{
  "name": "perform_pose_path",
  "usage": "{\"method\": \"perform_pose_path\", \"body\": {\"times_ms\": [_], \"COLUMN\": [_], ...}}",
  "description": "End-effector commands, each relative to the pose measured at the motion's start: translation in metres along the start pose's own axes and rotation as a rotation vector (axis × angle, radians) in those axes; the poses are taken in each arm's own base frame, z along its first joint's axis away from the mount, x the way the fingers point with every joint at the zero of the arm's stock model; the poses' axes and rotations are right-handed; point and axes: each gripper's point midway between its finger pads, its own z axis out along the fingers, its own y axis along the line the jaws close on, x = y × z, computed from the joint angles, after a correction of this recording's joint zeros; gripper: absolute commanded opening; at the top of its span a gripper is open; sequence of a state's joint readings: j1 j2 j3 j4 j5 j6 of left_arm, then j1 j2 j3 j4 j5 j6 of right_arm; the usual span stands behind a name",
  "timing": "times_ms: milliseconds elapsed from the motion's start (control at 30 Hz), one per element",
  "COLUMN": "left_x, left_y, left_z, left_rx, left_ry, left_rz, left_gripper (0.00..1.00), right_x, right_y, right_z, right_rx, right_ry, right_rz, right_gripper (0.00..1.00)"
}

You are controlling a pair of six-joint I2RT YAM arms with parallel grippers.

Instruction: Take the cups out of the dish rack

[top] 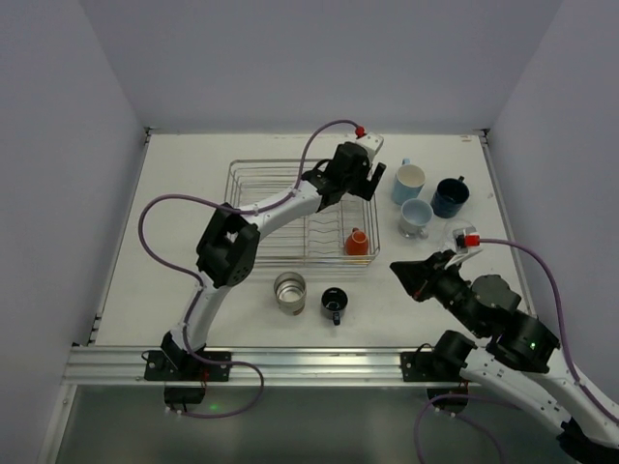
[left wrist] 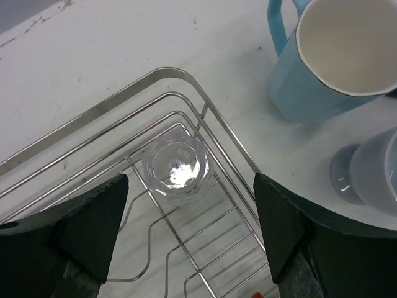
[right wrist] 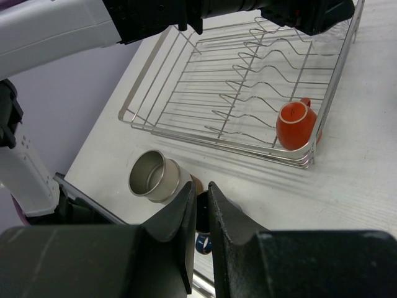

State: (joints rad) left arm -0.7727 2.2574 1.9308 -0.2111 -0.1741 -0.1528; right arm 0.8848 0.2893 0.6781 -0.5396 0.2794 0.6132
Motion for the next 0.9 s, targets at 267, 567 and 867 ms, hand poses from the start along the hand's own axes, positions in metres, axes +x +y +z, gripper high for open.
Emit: {"method": "perform_pose_path", "body": {"times_ms": [267,567,867], "left_x": [-0.001,-0.010,-0.072], "left_y": [0.016,0.024,0.020], "left_z": [0.024,0.022,-0.056], "left_rx": [-0.061,-0.074,0.001], "left_ry": [-0.015,-0.056,-0.263], "left_rz": [0.026,0.019,-0.058], "left_gripper": [0.77,0.42,0.25], "right_x": [0.006,0.012,0.014], "right_y": [-0.007,-0.005,0.017], "right_z": [0.005,0.012,0.036], "right_rx": [0.038,0.037,-0.053], "right_ry": [0.018,0.042,0.027], "right_rz": [-0.002,-0.003,0.035], "right_gripper": [0.17,0.17,0.35]}}
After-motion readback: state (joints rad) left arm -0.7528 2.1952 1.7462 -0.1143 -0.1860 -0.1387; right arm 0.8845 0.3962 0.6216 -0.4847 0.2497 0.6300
